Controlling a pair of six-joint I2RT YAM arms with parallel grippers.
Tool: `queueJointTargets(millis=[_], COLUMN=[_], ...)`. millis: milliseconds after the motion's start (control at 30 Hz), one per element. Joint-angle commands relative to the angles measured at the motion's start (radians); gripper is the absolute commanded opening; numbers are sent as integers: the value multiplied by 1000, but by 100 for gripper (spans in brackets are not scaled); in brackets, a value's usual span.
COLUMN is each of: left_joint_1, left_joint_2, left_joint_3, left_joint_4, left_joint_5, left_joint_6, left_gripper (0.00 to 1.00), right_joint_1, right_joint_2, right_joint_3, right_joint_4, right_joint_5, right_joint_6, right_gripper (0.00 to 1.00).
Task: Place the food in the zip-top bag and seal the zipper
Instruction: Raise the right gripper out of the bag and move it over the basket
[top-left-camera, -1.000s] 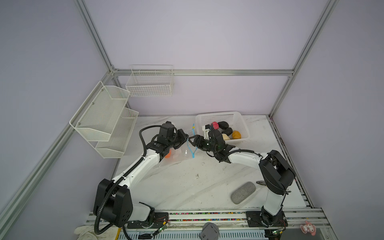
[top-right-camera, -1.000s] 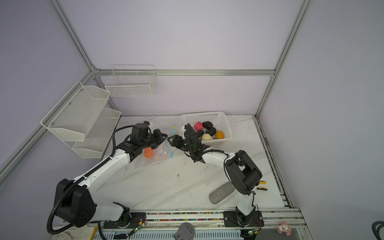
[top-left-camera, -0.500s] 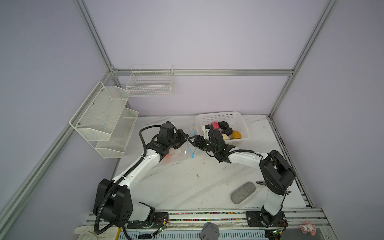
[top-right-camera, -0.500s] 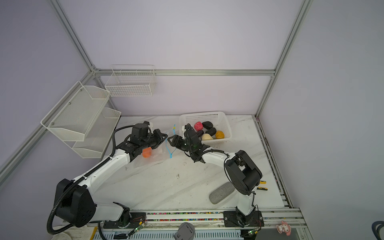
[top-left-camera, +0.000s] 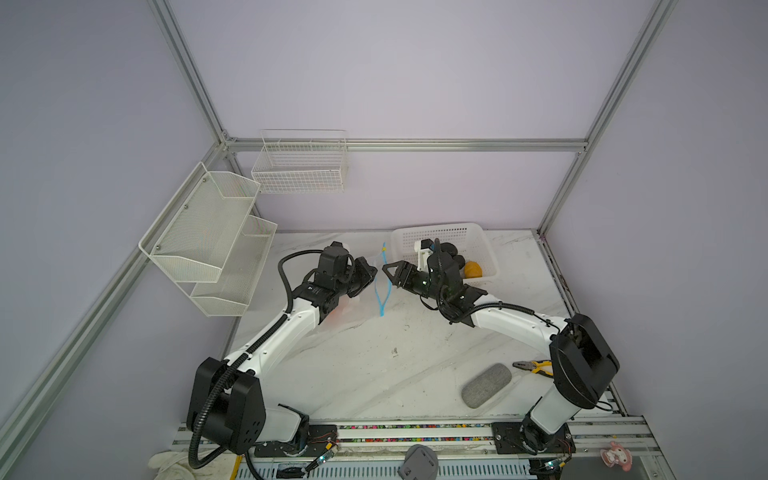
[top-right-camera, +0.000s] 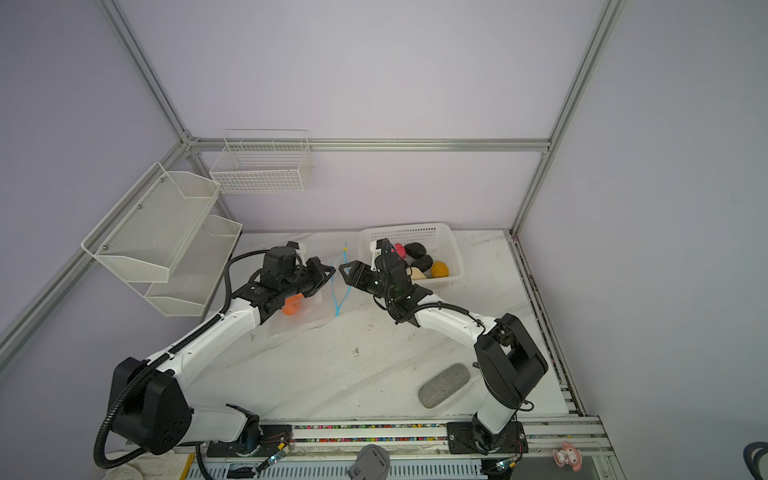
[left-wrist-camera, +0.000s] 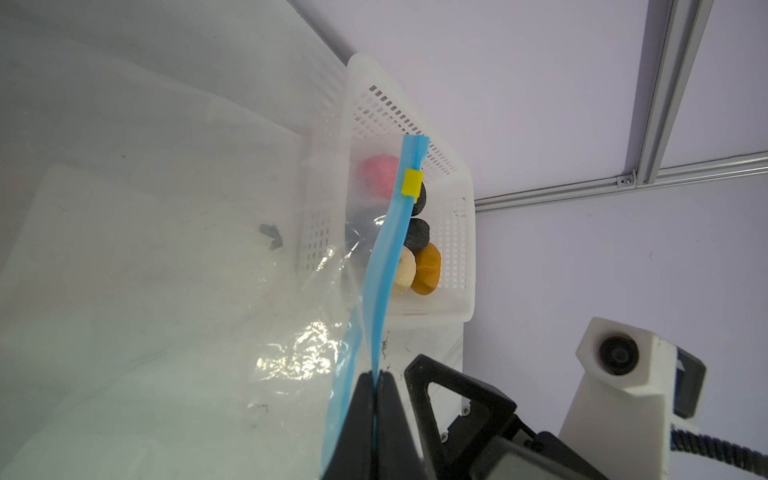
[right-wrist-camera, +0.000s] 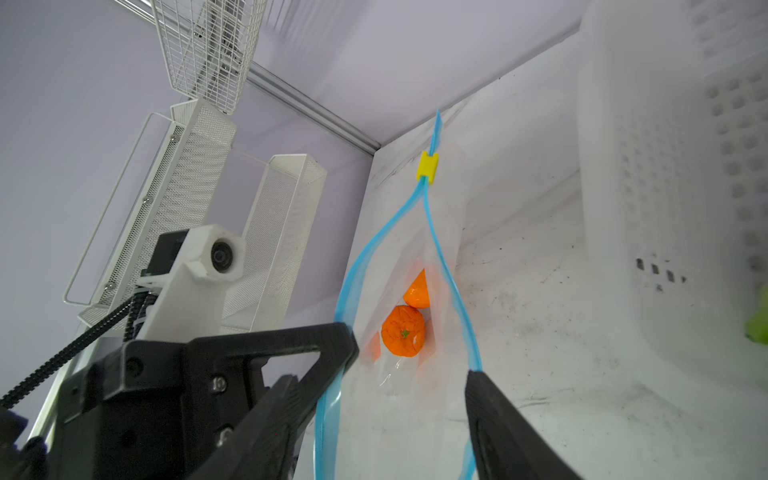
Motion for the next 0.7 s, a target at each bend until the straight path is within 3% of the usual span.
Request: queueJointTargets(millis=[0,200,367,667], left_joint_1=[-1,0,1,-1], left_joint_2=[-24,-12,5,19], left_joint_3=[-34,-32,-26,-2], left_joint_4=[46,46,46,13], left_joint_5=[9,16,29,44], left_joint_6=[-2,1,4,23], left_gripper=[0,0,0,0], right_joint_1=[8,-43,-109,-163], right_joint_2=[-33,2,48,211], right_joint_3=[-15,41,102,354], right_joint_4=[-27,-76,-139,-388], right_joint_5=[115,207,252,323], right_joint_6=[-101,-332,-457,-618], right_gripper=[64,64,63,64])
